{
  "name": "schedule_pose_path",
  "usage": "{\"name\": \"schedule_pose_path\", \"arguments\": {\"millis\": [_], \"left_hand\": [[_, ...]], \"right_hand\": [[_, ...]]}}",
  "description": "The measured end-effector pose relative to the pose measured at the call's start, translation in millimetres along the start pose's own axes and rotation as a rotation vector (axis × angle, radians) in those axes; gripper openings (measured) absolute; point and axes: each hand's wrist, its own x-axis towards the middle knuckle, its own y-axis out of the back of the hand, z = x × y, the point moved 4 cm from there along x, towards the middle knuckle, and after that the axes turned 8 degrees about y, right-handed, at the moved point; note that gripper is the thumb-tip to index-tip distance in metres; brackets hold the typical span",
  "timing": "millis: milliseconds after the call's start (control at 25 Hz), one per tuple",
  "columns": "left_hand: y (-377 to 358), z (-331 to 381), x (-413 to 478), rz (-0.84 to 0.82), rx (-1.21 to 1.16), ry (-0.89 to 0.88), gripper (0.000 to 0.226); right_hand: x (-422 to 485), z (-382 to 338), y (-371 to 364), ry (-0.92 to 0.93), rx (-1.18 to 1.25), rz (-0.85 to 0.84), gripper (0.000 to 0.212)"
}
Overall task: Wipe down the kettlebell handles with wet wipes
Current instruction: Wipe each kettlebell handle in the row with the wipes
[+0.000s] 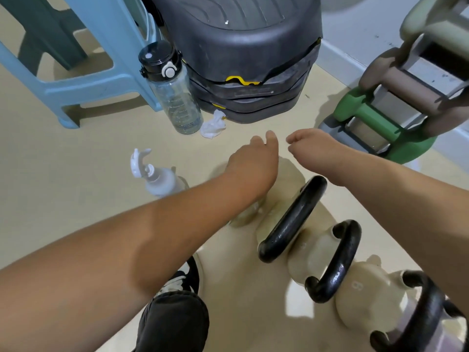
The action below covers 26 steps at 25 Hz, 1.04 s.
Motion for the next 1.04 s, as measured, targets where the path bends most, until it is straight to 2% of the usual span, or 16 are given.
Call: {"name": "schedule_pose_path", "arguments": {"millis": [120, 240, 320, 400, 520, 600, 640, 720, 800, 920, 1040], "left_hand": [[-19, -29, -49, 0.117, -0.168, -0.071, 0.084], [-35, -61, -95, 0.061, -0.422, -0.067, 0.075], [-36, -65, -106, 0.041, -0.493, -0.051, 0.070], [-26, -57, -87, 0.067, -0.427, -0.005, 0.067], [-9, -28, -31, 0.006, -0.242, 0.050, 0.052], [5, -8, -1, -0.049, -0.159, 0.045, 0.037], [10, -1, 8, -0.091, -0.107, 0.027, 0.037], [14, 7, 14, -0.145, -0.036, -0.011, 0.042], [11, 2, 2, -0.099, -0.061, -0.037, 0.047], [-12, -15, -41, 0.086, -0.008, -0.123, 0.073], [-40, -47, -88, 0.169, -0.153, -0.239, 0.082]], "right_hand": [[-1, -3, -8, 0.071, -0.001, -0.027, 0.037], [-4, -11, -16, 0.187, -0.057, -0.079, 0.031], [-7, -12, -19, 0.196, -0.079, -0.119, 0.029], [-7, -14, -20, 0.156, -0.029, -0.117, 0.033], [-3, -16, -22, 0.143, -0.024, -0.165, 0.033], [0, -13, -20, 0.098, 0.053, -0.149, 0.038], [2, -8, -19, 0.060, 0.095, -0.129, 0.041], [0, -3, -16, 0.016, 0.111, -0.101, 0.054], [-2, -1, -14, -0.013, 0.012, -0.058, 0.060], [2, -4, -10, 0.079, -0.050, -0.021, 0.055], [0, -9, -11, 0.145, 0.024, -0.041, 0.049]]}}
